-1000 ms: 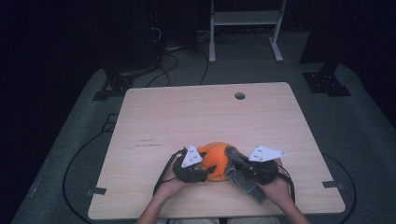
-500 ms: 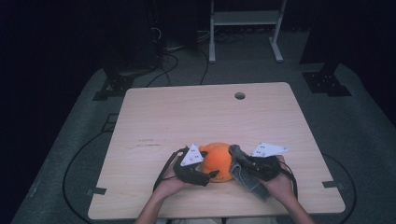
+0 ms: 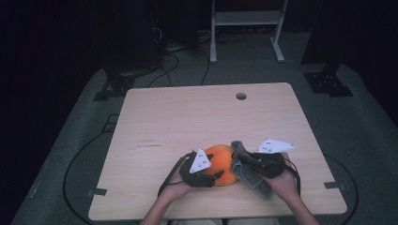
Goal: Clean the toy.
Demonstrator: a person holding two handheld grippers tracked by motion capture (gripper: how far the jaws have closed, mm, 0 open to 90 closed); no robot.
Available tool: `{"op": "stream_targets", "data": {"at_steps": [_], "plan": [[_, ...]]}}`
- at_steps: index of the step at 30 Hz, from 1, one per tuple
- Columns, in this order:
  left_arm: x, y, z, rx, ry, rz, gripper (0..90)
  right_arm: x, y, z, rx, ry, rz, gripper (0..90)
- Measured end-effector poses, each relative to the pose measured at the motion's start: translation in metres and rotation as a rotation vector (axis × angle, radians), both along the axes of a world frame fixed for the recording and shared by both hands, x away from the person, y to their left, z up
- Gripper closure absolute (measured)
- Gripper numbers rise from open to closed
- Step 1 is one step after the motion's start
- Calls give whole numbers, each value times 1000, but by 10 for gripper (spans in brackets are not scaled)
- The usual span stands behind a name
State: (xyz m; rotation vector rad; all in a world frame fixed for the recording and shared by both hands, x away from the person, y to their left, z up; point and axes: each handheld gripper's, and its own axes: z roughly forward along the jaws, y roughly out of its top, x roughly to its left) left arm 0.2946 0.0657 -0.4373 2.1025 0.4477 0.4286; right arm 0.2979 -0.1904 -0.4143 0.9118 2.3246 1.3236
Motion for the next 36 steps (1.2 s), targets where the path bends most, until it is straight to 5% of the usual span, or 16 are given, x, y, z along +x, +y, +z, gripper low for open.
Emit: {"op": "stream_targets", "data": {"at_steps": [3,6,8,12,14,18,22,25,28,33,36], "plan": [[3,7,12,-31,23,-42,217,-1,5,-9,-16,12,30,775],[6,10,20,-82,17,0,144,-9,1,-12,-37,4,62,775],[8,5,14,-31,25,37,117,-19,1,-13,-70,-21,100,773],[5,2,9,4,11,20,190,-20,1,-13,-89,-25,104,772],[4,0,8,14,8,15,240,-14,-9,-16,-67,16,84,773],[1,-1,4,36,-14,11,268,-5,-25,-22,-100,66,3,774],[-1,-1,3,44,-30,-8,283,-10,-20,-6,-10,26,38,773],[-1,-1,2,53,-33,-9,286,-10,-4,-1,-11,3,75,773],[0,1,2,41,-22,-6,289,-4,-4,-7,-2,29,75,773],[-1,-1,3,37,-15,-7,288,9,-28,-22,8,121,-23,773],[0,2,4,29,1,-16,283,4,-28,-15,34,95,-11,773]]}}
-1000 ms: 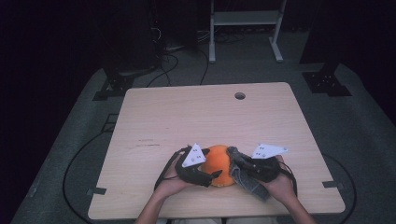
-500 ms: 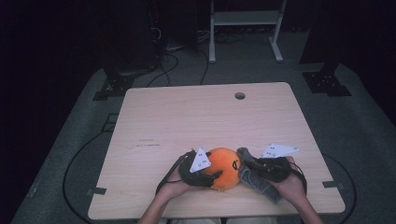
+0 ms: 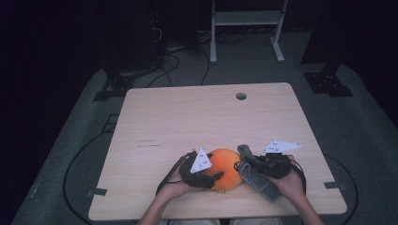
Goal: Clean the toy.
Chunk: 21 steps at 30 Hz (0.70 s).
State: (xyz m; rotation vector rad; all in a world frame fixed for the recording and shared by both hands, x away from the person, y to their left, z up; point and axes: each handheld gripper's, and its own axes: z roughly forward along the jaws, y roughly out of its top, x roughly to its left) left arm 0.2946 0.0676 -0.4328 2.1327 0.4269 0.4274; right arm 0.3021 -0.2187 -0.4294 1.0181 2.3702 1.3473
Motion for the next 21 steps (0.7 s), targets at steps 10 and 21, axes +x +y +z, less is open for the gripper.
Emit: {"op": "stream_targets", "data": {"at_steps": [10,21], "plan": [[17,2,1,-51,203,32,80,-10,8,-2,-77,-33,74,772],[-6,-14,8,-32,-165,24,378,-18,2,26,-5,-90,32,773]]}}
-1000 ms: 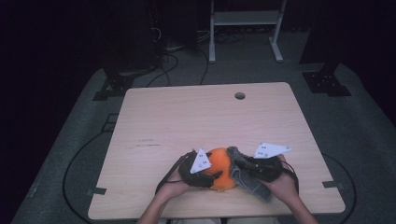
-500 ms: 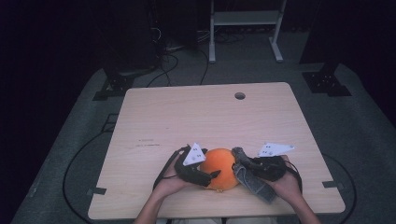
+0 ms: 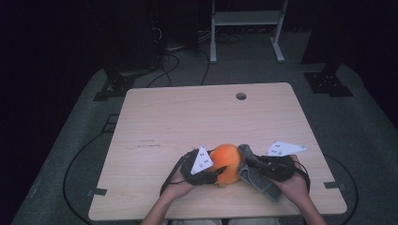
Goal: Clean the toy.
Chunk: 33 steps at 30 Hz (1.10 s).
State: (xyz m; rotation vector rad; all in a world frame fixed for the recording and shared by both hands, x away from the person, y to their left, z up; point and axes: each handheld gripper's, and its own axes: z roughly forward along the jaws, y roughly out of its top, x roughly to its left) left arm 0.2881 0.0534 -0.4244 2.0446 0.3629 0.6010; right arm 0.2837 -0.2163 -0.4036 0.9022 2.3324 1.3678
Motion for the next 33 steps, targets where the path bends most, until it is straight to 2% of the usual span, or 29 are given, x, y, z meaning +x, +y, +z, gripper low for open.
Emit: {"op": "stream_targets", "data": {"at_steps": [1,2,3,4,5,6,8,11,14,15,17,18,19,21,22,23,24,26,29,31,32,33], "plan": [[0,-3,-3,19,-6,-24,371,-3,6,8,21,-28,18,773],[-5,-7,-8,33,-51,-54,363,-6,17,12,13,-52,40,773],[-5,-7,-8,33,-51,-54,358,-6,17,12,13,-52,40,773],[-8,-8,-8,49,-68,-63,358,-6,24,11,-6,-61,51,773],[-10,-8,-8,73,-70,-59,350,-5,29,8,-37,-60,49,773],[-10,-8,-10,78,-67,-55,345,-3,31,3,-45,-58,53,773],[-9,-5,-12,65,-53,-61,344,3,25,-7,-17,-25,53,774],[-9,-3,-13,46,-37,-59,340,7,13,-14,-25,1,13,774],[-11,-3,-14,50,-48,-61,335,12,0,-22,-55,32,-36,774],[-12,-3,-14,54,-56,-56,330,13,-3,-21,-46,45,-47,775],[-13,-3,-15,56,-76,-69,315,10,-1,-14,-5,37,-35,775],[-14,-3,-16,61,-87,-81,315,6,4,-6,25,16,-6,775],[-14,-4,-16,64,-94,-90,313,0,16,6,56,-10,46,775],[-16,-5,-16,71,-108,-106,313,-1,21,9,45,-26,56,774],[-16,-5,-16,75,-111,-109,311,-1,27,10,17,-41,63,775],[-16,-5,-16,74,-102,-107,311,1,29,9,2,-42,62,774],[-15,-3,-16,70,-94,-105,311,8,25,-1,14,-10,45,776],[-13,-1,-17,61,-76,-100,311,12,21,-5,19,1,32,776],[-9,2,-16,54,-48,-98,311,22,2,-20,30,57,-41,776],[-7,5,-16,50,-31,-89,310,25,-6,-27,34,83,-63,777],[-6,7,-16,45,-17,-80,310,28,-13,-35,14,106,-96,778],[-4,9,-16,43,-9,-73,310,28,-13,-35,14,106,-96,778]]}}
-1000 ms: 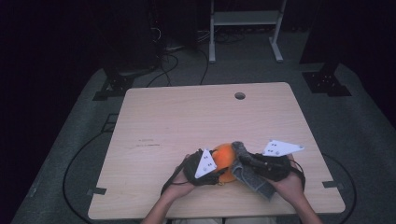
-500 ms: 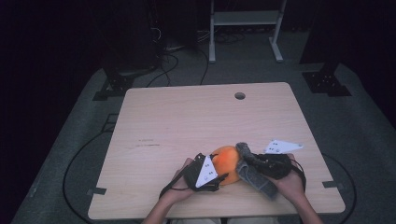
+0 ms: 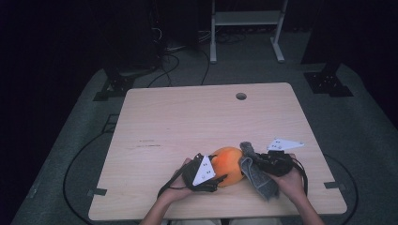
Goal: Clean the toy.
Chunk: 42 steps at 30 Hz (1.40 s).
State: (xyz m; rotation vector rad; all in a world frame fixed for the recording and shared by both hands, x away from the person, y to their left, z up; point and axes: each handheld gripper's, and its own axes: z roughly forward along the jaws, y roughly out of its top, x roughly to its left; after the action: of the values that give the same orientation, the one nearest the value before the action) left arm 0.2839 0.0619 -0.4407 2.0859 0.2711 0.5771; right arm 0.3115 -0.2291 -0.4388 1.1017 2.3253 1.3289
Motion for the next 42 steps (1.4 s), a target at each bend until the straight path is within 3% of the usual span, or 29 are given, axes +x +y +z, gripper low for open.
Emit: {"op": "stream_targets", "data": {"at_steps": [2,5,7,10,14,16,20,23,25,28,31,33,36,38,40,42], "plan": [[4,6,-1,-16,36,24,310,2,-2,-3,-20,7,-15,777],[8,14,-1,-23,83,54,310,-3,-1,6,30,-20,-10,777],[11,16,-2,-29,99,57,310,-9,5,13,34,-50,23,777],[16,18,-1,-37,131,70,307,-13,13,11,-10,-53,53,777],[18,22,-3,-55,150,83,302,-5,11,-7,-106,6,16,777],[17,21,-2,-47,145,88,298,-4,11,-8,-98,14,11,777],[20,20,-3,-52,148,97,295,-20,24,14,-57,-85,63,776],[20,17,-2,-56,147,94,288,-26,34,17,-71,-112,95,775],[21,20,3,-98,195,51,240,-22,32,11,-72,-97,88,775],[25,24,6,-142,252,66,176,-13,22,4,-58,-61,54,775],[25,23,4,-140,242,86,240,-10,20,2,-80,-57,27,775],[25,22,6,-145,232,113,321,-15,21,9,-78,-93,9,775],[22,15,6,-155,209,105,356,-30,31,29,-34,-173,76,776],[20,10,8,-151,199,76,348,-36,42,36,-20,-190,130,775],[20,9,11,-146,219,69,274,-34,50,29,-83,-190,133,775],[21,10,10,-159,239,79,204,-29,47,19,-59,-157,125,776]]}}
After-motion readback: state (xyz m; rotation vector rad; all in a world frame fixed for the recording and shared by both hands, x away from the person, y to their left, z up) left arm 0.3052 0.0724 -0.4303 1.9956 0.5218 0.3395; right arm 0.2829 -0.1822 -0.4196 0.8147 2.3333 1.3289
